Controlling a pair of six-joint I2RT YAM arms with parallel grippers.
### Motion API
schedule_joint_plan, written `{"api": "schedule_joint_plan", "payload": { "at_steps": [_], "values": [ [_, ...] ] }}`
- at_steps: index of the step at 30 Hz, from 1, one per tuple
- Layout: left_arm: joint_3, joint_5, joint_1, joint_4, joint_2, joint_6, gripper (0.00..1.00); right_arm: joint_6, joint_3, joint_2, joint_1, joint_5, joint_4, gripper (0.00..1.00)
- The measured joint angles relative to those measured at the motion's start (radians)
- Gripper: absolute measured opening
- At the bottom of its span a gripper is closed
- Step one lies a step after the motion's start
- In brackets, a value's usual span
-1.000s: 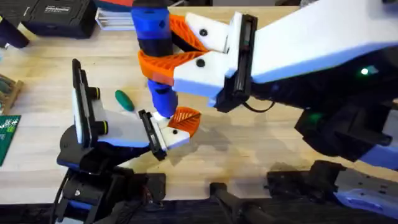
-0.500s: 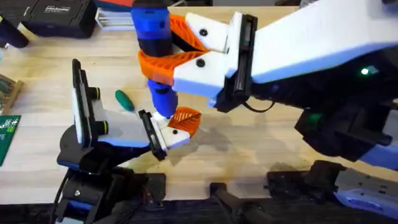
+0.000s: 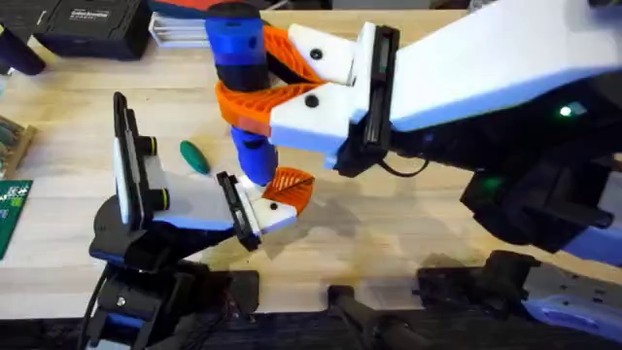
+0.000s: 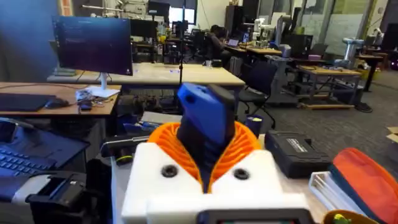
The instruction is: Pick up the gripper from the table and insert it into the empty holder that is missing its gripper. Then pick up a screw, insert it into the mounting hole, and use the screwdriver to tighten it. Finally, clean up the table by picking up the vegetable and placing it into the bucket.
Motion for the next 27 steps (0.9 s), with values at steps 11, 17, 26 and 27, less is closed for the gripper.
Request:
{"api": "schedule_joint_plan", "payload": {
  "at_steps": [11,17,26,27],
  "values": [
    [0.000,0.016,-0.006,0.000,0.000,0.001,0.013,-0.001,0.000,0.000,0.001,-0.022,0.021,0.030],
    [-0.001,0.010,-0.005,0.001,-0.002,0.001,0.013,0.014,-0.011,0.000,-0.031,-0.025,0.104,0.030],
    [-0.001,0.007,-0.005,0.001,-0.002,0.001,0.013,0.031,-0.010,-0.006,-0.057,-0.019,0.105,0.030],
    [-0.001,0.006,-0.005,0.001,-0.002,0.001,0.013,0.022,-0.009,-0.006,-0.060,-0.020,0.100,0.030]
  ]
}}
